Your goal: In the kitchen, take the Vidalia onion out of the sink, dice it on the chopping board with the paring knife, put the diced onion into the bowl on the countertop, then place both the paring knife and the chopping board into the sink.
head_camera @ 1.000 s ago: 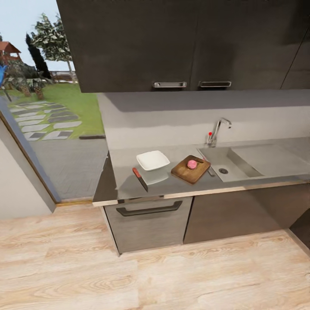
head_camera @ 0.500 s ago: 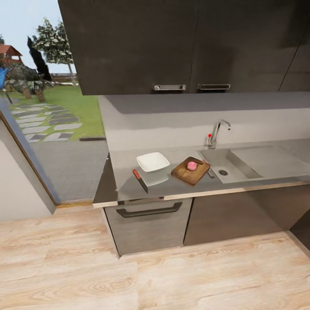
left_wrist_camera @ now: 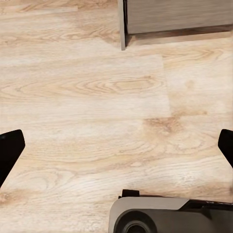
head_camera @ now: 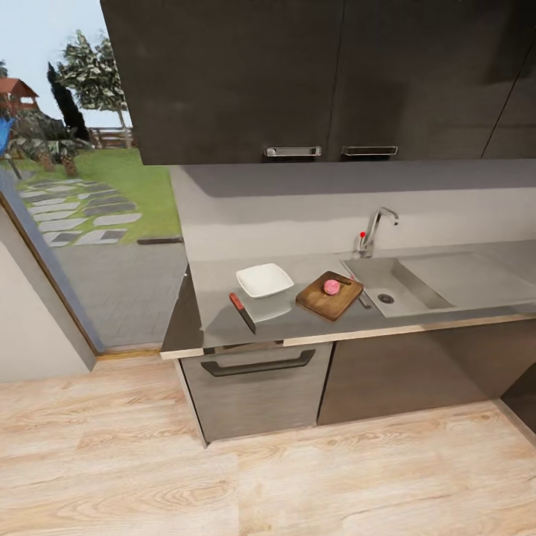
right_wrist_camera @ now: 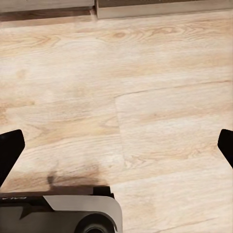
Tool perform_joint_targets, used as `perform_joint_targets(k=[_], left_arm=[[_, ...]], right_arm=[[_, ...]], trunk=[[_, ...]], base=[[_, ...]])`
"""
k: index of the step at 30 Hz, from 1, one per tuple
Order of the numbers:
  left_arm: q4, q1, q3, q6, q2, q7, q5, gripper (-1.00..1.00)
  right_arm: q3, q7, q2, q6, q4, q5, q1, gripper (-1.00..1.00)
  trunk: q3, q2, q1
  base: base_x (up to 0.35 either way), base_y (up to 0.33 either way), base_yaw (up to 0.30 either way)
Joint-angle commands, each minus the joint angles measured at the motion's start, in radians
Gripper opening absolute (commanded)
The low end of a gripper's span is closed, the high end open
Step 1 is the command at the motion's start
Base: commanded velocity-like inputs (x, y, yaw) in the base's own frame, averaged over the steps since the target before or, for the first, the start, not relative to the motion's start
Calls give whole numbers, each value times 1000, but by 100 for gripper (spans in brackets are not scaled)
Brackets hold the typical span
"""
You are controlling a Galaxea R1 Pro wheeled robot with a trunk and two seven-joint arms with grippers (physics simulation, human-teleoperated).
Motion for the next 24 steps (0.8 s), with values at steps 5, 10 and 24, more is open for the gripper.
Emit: perform_joint_targets(k=[5,10,24], left_arm=[[-2,1,-9,-1,1,5,8,100],[-2,0,-9,-1,1,5,8,100],[-2,0,-9,-1,1,5,8,100]], right_arm=[[0,-3,0,-3,0,1,-1,100],[0,-3,0,-3,0,1,-1,100],[0,-3,1,-2,0,0,-1,100]], trunk=[[-1,-2,1],[5,-2,1],[26,-2,1]], base=[[0,0,0],[0,0,0],[0,6,0]])
